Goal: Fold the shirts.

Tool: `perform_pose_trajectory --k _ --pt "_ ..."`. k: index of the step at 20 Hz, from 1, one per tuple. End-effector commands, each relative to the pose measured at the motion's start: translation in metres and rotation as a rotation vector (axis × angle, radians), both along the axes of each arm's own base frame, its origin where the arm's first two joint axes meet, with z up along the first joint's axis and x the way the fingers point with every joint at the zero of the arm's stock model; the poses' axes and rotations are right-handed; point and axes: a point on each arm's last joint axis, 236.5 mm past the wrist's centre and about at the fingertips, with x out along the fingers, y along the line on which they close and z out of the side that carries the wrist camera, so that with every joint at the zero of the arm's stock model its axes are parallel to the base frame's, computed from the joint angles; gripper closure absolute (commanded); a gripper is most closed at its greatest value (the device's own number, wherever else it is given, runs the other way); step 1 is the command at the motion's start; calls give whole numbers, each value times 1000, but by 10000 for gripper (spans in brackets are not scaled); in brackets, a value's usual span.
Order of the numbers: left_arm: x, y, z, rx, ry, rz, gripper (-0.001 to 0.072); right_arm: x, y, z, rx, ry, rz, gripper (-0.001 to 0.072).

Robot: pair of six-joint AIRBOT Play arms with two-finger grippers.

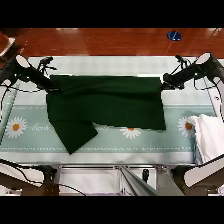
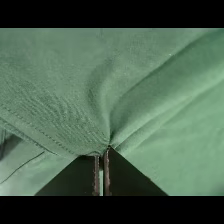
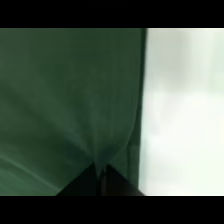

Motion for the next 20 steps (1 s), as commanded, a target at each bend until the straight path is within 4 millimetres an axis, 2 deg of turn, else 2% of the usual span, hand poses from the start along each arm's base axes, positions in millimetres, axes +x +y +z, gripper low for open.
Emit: perform_pose_trajectory --k 1,3,6,7,8,9,10,12,14,15,17,19,20 --pt "-6 13 -5 28 25 -6 689 -3 -6 -6 -27 24 -28 690" --pt "-2 19 -6 28 19 38 689 1 -7 -6 -31 12 -47 690" --pt "0 10 -6 -2 15 44 687 4 0 -7 -23 4 -44 688" --pt "2 4 -6 -19 17 59 628 4 5 -8 -22 8 -40 572" --pt "3 2 -6 -23 24 91 397 3 9 -9 -23 14 -37 328" --pt "2 1 -5 -23 38 120 198 1 12 -8 -21 22 -31 303" --pt "-3 3 -4 -15 64 138 195 -5 14 -5 -16 44 -30 303" --pt "-25 17 1 13 146 156 195 -24 7 5 -37 103 -10 303" --pt "-53 33 10 4 214 183 197 -45 -24 19 -163 116 22 304" --pt "-71 43 11 -4 235 220 197 -55 -38 27 -206 95 8 303" --pt "-114 61 6 -15 251 311 197 -76 -54 34 -213 31 -74 304" --pt "-157 78 -5 -26 226 434 197 -104 -55 30 -167 -38 -195 304" --pt "-173 80 -8 -53 200 509 197 -120 -47 27 -128 -73 -244 304"
